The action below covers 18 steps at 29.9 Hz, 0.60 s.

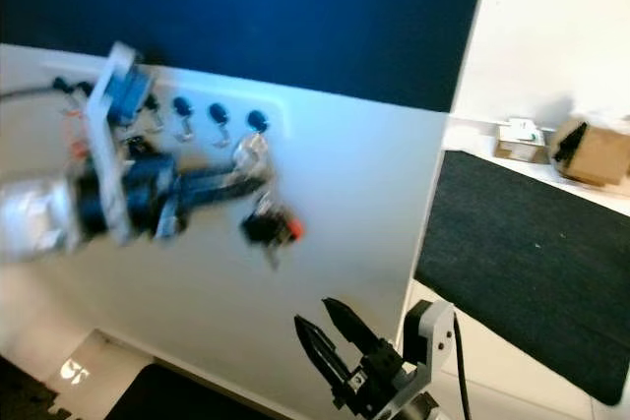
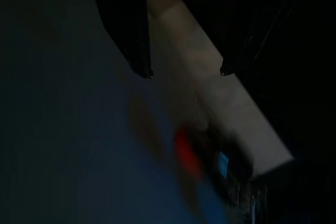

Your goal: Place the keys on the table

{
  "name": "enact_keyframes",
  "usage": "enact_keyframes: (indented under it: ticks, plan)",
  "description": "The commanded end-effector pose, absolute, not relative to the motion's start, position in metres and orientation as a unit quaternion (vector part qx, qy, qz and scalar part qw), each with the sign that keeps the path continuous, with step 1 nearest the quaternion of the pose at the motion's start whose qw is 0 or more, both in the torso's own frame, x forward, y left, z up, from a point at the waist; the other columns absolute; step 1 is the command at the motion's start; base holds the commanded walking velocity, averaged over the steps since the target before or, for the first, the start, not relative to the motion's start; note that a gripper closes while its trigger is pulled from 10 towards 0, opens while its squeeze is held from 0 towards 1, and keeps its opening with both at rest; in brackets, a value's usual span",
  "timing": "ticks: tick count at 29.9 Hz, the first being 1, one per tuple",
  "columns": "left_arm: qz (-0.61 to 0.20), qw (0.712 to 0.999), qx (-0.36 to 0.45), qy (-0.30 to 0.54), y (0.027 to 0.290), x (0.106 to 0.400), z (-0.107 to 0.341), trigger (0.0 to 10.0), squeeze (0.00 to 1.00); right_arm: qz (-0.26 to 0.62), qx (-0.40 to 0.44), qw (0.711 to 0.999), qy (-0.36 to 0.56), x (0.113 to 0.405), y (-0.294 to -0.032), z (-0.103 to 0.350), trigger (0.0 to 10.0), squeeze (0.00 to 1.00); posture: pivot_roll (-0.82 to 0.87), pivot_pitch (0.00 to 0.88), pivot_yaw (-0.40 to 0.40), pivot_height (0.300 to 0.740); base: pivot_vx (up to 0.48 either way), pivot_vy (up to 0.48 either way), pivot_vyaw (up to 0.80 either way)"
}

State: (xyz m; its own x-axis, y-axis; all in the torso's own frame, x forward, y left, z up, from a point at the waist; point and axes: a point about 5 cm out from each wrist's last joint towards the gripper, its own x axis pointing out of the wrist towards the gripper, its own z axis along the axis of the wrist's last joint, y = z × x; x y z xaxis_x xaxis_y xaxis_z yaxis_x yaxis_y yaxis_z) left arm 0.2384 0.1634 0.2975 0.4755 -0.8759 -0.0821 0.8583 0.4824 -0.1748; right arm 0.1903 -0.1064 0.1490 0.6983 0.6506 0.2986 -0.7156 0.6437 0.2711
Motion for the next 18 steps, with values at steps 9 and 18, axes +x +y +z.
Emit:
enact_keyframes:
  ticks: [9,18]
  plan:
    - [-0.32,0.946,0.007,0.054,0.181,0.237,0.246,10.0,0.0,0.323,0.129,0.937,-0.041,0.203,-0.118,0.125,10.0,0.0,0.12,0.177,0.053,0.74,0.0,0.0,0.0]
    - [-0.136,0.981,0.044,0.131,0.204,0.238,0.154,10.0,0.0,0.244,0.04,0.967,0.055,0.206,-0.139,0.078,10.0,0.0,0.1,0.179,0.027,0.74,0.0,0.0,0.0]
